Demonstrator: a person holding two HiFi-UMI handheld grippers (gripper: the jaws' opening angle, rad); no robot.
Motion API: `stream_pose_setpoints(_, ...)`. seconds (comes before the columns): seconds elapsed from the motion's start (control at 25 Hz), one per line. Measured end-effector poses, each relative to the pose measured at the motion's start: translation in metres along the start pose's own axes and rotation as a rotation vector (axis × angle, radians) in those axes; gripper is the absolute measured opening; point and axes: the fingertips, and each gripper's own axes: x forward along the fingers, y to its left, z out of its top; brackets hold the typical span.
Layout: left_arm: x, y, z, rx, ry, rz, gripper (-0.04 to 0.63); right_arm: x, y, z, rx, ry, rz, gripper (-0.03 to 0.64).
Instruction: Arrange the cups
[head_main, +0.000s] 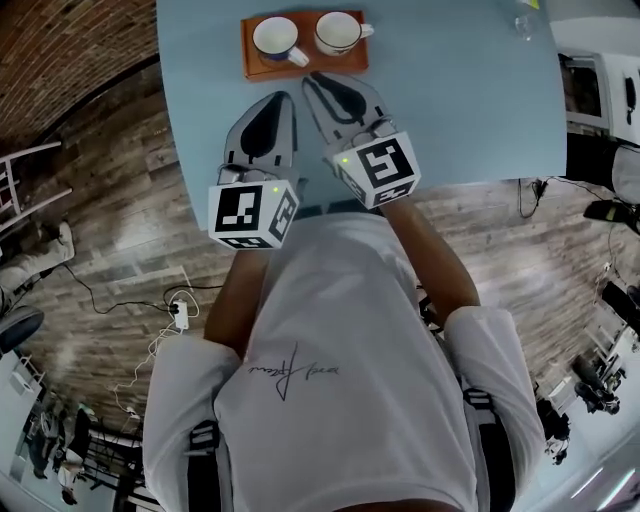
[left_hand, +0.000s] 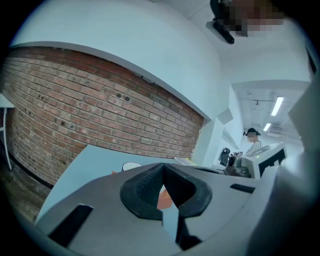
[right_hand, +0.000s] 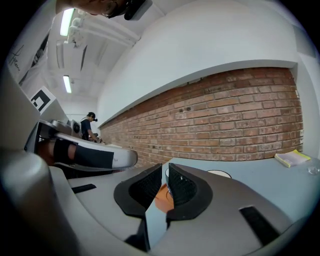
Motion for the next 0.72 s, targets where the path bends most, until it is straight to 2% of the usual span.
stream_pose_setpoints(0.12, 0.000, 0.007, -0.003, -0.017, 0.005, 0.023, 0.008, 0.007, -0.004, -0.009, -0.004, 0.015, 0.001, 0.022)
stream_pose_setpoints(0.48, 0.014, 0.012, -0.015, -0.006, 0.027, 0.044, 0.008, 0.027, -0.018, -0.041, -0.002, 0.046, 0.020, 0.025)
stream_pose_setpoints(0.72, 0.016, 0.020, -0.028, -0.005, 0.072, 0.067, 0.008, 0.036, -0.022, -0.059, 0.011, 0.073, 0.020, 0.080)
